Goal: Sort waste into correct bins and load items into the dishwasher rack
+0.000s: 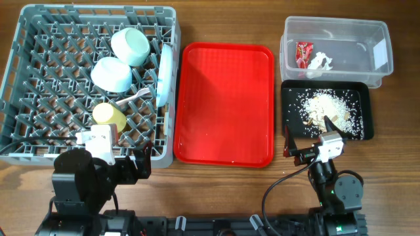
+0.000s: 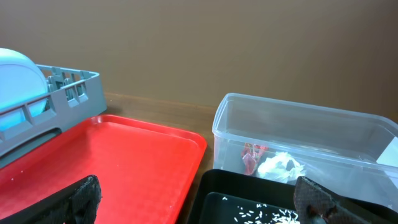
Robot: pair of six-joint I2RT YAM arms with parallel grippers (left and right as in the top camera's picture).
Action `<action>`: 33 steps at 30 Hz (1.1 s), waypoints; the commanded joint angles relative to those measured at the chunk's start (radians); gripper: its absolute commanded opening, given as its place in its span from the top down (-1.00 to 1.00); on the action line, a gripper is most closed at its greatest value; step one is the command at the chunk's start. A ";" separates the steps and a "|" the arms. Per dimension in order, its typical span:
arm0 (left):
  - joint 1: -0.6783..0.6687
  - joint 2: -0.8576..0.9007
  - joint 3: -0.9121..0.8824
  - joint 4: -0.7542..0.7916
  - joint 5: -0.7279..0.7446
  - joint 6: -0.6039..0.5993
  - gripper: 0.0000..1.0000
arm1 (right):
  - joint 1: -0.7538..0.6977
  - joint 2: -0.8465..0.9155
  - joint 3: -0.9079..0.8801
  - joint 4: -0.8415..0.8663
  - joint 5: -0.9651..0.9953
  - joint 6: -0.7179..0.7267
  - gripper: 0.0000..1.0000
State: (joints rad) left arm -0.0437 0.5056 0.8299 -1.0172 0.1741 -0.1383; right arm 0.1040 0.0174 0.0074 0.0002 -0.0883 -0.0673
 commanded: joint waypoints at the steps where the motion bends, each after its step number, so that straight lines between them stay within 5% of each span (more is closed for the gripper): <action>1: 0.002 -0.001 -0.005 0.002 0.012 0.019 -1.00 | -0.003 -0.014 -0.002 0.002 0.013 0.014 -0.99; 7: 0.004 -0.119 -0.103 0.111 -0.083 0.039 -1.00 | -0.003 -0.014 -0.002 0.002 0.013 0.014 -0.99; 15: 0.004 -0.422 -0.603 0.698 -0.089 0.029 -1.00 | -0.003 -0.014 -0.002 0.002 0.013 0.015 -0.99; 24: 0.003 -0.503 -0.825 1.100 -0.080 0.076 -1.00 | -0.003 -0.014 -0.002 0.002 0.013 0.014 -0.99; 33: 0.003 -0.503 -0.824 0.949 -0.051 0.130 -1.00 | -0.003 -0.014 -0.002 0.002 0.013 0.014 -1.00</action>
State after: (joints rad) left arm -0.0437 0.0135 0.0113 -0.0349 0.1047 -0.0338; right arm 0.1040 0.0154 0.0074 -0.0002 -0.0849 -0.0647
